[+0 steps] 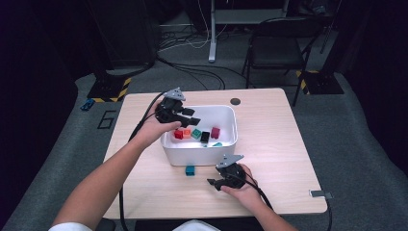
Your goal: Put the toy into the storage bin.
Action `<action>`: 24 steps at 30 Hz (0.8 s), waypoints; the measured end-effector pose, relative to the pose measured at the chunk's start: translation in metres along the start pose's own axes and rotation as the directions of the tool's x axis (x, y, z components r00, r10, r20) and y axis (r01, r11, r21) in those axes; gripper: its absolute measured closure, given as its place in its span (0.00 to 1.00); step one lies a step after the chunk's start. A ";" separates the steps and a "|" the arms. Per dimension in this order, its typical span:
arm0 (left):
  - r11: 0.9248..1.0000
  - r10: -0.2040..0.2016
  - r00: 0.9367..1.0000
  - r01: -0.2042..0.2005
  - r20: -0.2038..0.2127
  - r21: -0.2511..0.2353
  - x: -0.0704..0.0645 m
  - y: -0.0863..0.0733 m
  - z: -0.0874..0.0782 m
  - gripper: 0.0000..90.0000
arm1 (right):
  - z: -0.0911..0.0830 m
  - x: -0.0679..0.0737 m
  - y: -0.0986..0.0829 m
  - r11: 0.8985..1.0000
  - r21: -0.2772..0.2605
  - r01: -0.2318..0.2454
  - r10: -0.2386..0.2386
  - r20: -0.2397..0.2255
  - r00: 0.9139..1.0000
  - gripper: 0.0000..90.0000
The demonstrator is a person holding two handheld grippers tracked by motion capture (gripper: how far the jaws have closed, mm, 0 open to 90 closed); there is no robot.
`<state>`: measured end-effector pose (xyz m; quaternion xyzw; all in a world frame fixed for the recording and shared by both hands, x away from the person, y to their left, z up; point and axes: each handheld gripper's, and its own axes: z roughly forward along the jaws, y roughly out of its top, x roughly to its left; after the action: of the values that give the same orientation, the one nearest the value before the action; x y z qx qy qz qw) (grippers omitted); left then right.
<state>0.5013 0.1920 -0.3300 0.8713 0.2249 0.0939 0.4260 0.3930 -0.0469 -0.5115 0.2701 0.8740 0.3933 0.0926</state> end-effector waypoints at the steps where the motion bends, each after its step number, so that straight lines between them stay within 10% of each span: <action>1: 1.000 0.002 1.000 -0.002 -0.001 -0.003 -0.002 0.000 -0.005 0.55 | 0.000 0.000 0.000 1.000 0.001 -0.002 0.002 -0.002 1.000 0.42; 24: 0.998 0.054 0.997 -0.052 0.058 -0.032 -0.055 -0.039 -0.063 0.53 | -0.002 -0.004 -0.002 1.000 -0.006 -0.013 0.013 -0.002 1.000 0.42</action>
<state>0.4184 0.2309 -0.3205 0.8728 0.1877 0.0827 0.4429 0.3944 -0.0515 -0.5119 0.2748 0.8711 0.3969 0.0902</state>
